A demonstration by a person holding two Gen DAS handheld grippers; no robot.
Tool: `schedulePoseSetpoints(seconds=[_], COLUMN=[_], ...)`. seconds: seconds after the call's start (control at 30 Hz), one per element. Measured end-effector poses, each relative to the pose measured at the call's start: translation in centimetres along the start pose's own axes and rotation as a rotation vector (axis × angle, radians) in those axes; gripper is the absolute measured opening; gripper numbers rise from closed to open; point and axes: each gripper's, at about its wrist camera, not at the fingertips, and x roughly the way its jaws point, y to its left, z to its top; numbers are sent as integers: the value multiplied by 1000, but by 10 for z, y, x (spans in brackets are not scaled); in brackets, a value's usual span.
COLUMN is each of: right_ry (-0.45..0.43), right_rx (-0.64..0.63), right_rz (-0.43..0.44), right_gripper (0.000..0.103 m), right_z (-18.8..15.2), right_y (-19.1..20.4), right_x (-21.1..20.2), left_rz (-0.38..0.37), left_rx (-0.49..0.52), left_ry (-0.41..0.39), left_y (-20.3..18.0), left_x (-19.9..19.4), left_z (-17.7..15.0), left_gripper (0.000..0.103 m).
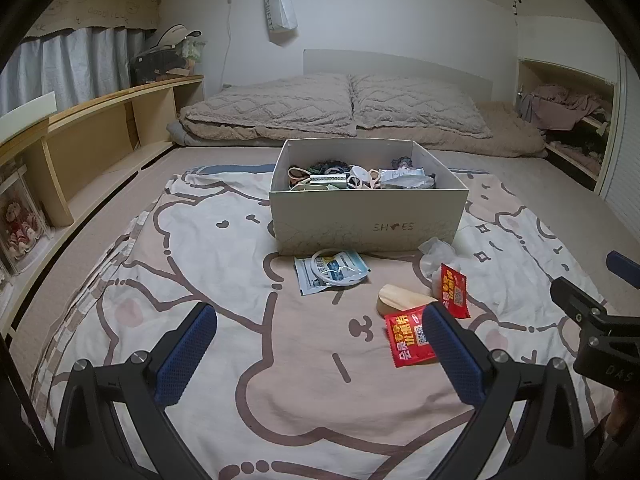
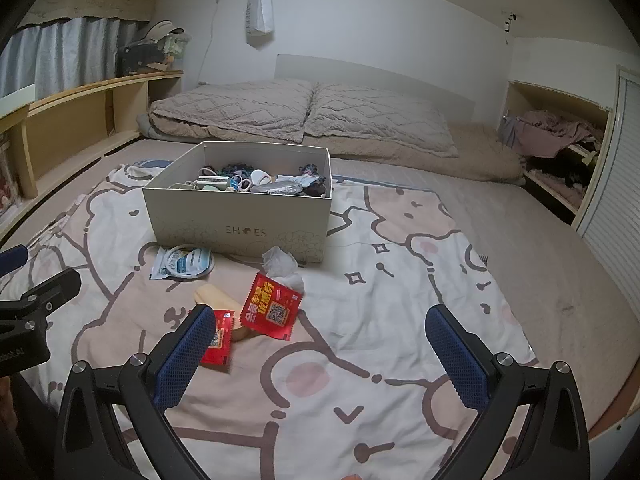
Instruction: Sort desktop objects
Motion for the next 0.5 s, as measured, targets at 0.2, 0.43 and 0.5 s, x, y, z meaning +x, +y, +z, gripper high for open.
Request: schedulePoseSetpoints(seconds=[0.2,0.43,0.5], right_ry=[1,4,4], right_rx=[1,1,1], right_rz=[-5,-5,-5], right_gripper=[103,103,103], right_z=[0,0,0], right_y=[1,2,2], right_x=[-1,-1,-1], left_rz=[-2,-3,-3], left_rx=[-2,-3,-4], left_ry=[0,0,-1], left_y=[0,0,1], left_x=[-1,-2,-1], left_z=[1,2,1], left_gripper=[103,103,103])
